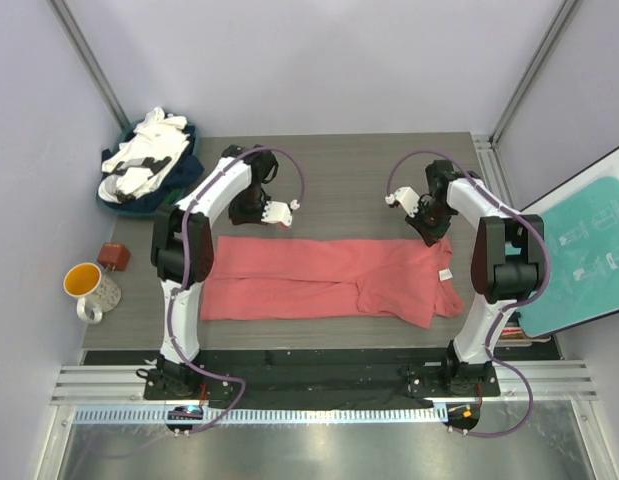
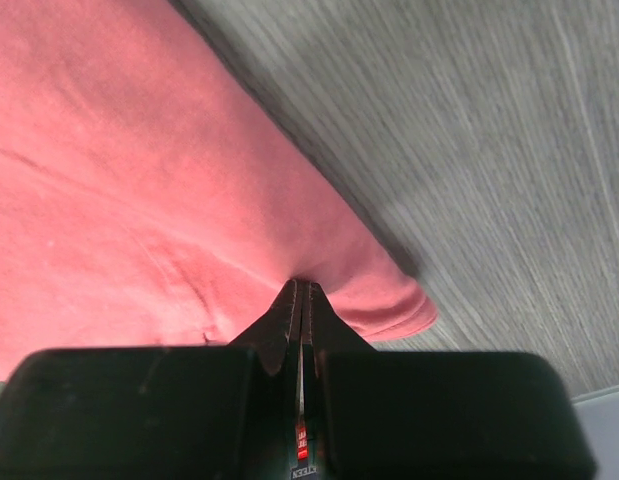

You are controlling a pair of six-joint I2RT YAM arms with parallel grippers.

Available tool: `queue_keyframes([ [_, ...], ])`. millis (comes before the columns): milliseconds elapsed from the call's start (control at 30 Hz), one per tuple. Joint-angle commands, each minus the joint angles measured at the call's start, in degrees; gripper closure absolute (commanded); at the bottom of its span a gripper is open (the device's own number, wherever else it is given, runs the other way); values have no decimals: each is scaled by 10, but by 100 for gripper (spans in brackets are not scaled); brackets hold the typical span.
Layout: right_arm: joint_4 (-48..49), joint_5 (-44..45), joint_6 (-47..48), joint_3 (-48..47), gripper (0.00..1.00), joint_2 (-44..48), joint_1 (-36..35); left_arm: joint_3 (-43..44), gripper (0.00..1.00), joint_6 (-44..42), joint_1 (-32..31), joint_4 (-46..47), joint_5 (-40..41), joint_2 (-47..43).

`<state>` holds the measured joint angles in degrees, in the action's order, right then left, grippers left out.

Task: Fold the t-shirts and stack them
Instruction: Fold the other side of the tshirt into a rectangle, then rotate the tshirt 90 degrees

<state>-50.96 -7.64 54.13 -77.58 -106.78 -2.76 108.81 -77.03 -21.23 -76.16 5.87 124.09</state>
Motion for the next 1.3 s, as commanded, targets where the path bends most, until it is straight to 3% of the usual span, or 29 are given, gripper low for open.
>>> queue_keyframes([
  [0, -28, -12, 12, -8, 97, 20, 0, -17, 100, -10, 5, -192, -46, -48],
  [400, -63, -41, 12, -23, 98, -4, -2, -83, 100, 8, 5, -191, -37, -11],
  [700, -59, -38, -1, -35, 98, -47, -5, -32, 100, 32, 8, -191, -25, 57],
  [1267, 67, 74, -17, -20, 99, -92, -7, -104, 100, 61, 30, -162, 74, 66],
])
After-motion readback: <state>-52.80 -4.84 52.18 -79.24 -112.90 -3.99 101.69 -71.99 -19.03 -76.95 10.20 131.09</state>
